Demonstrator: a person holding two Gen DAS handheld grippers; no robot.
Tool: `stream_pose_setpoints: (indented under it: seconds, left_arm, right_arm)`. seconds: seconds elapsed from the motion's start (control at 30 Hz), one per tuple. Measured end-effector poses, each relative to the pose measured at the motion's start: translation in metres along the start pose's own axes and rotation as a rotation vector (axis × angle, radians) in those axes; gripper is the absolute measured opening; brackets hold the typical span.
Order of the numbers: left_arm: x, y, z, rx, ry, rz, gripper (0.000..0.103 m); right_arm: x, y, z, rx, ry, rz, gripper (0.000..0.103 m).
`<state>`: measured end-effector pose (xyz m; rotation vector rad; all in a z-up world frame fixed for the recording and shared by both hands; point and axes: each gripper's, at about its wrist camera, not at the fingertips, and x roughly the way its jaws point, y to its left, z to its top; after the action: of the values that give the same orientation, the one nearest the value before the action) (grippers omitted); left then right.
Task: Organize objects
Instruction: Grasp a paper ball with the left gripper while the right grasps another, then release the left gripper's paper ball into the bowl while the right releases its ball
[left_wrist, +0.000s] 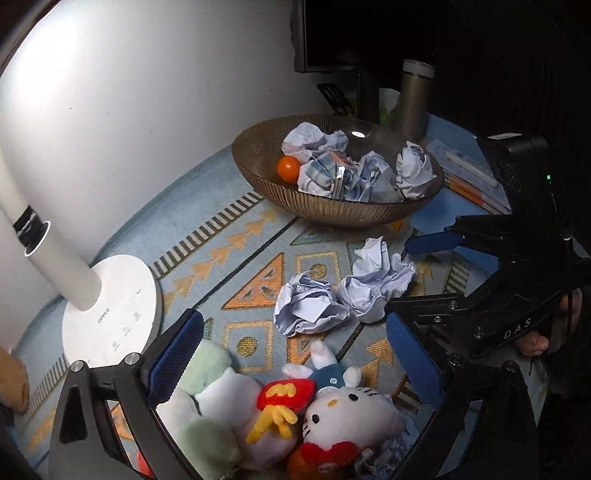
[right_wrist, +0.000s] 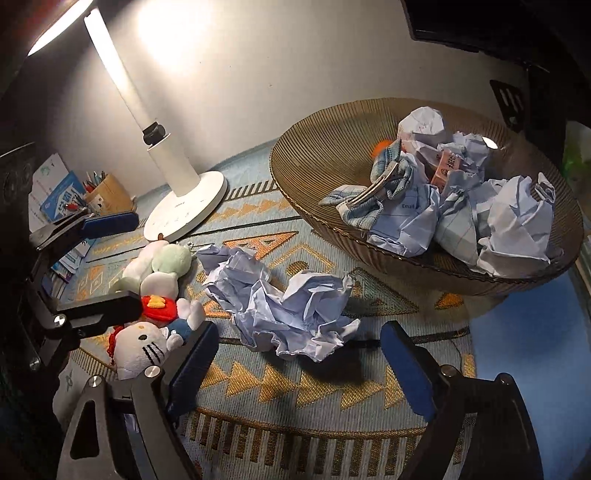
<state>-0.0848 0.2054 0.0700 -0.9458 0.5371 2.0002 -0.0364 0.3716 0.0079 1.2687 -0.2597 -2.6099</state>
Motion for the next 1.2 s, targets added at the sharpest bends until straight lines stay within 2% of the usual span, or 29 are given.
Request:
stream_pose_setpoints:
  seconds: [0.07, 0.13, 0.2, 0.23, 0.3, 0.4, 0.43, 0.47, 0.57, 0.83, 0.97, 1.13, 1.2]
  left_arm:
    - [0.016, -0.007, 0.002, 0.058, 0.045, -0.026, 0.099]
    - [0.029, -0.01, 0.002, 0.103, 0.078, -0.008, 0.098]
    - [0.038, -0.007, 0.004, 0.107, 0.106, -0.025, 0.098]
    - [0.039, -0.004, 0.005, 0.102, 0.111, -0.037, 0.098]
    - [0.042, 0.001, 0.008, 0.088, 0.112, -0.055, 0.097]
    - [0.049, 0.003, 0.013, 0.081, 0.125, -0.081, 0.093]
    - [0.051, 0.002, 0.013, 0.084, 0.133, -0.09, 0.086]
    - [0.054, 0.0, 0.014, 0.089, 0.141, -0.098, 0.073]
    - [0.062, -0.005, 0.013, 0.102, 0.166, -0.109, 0.056]
    - [0.023, 0.001, 0.016, 0.025, 0.014, -0.132, 0.053]
    - [-0.004, 0.002, 0.03, 0.001, -0.068, -0.117, 0.053]
    - [-0.03, 0.002, 0.067, -0.083, -0.212, -0.12, 0.053]
    - [-0.032, 0.004, 0.084, -0.123, -0.256, -0.106, 0.053]
  right_arm:
    - [0.008, 0.003, 0.003, -0.02, 0.015, -0.019, 0.088]
    - [0.017, 0.008, 0.004, -0.051, 0.034, -0.039, 0.088]
    - [0.024, 0.008, 0.004, -0.069, 0.045, -0.059, 0.083]
    - [0.025, 0.005, 0.005, -0.06, 0.048, -0.034, 0.081]
    - [0.026, -0.001, 0.006, -0.023, 0.051, 0.036, 0.069]
    - [0.024, -0.006, 0.007, -0.001, 0.055, 0.071, 0.058]
    - [0.021, -0.007, 0.006, -0.001, 0.051, 0.072, 0.056]
    - [0.018, -0.008, 0.005, 0.004, 0.045, 0.073, 0.052]
    - [0.005, -0.014, 0.001, 0.021, 0.024, 0.063, 0.051]
    - [-0.025, -0.03, -0.013, 0.08, -0.003, 0.139, 0.05]
    - [-0.057, -0.025, -0.01, 0.045, -0.066, 0.14, 0.05]
    - [-0.104, -0.038, 0.023, 0.048, -0.209, 0.082, 0.051]
    - [-0.116, -0.053, 0.043, 0.091, -0.262, 0.013, 0.051]
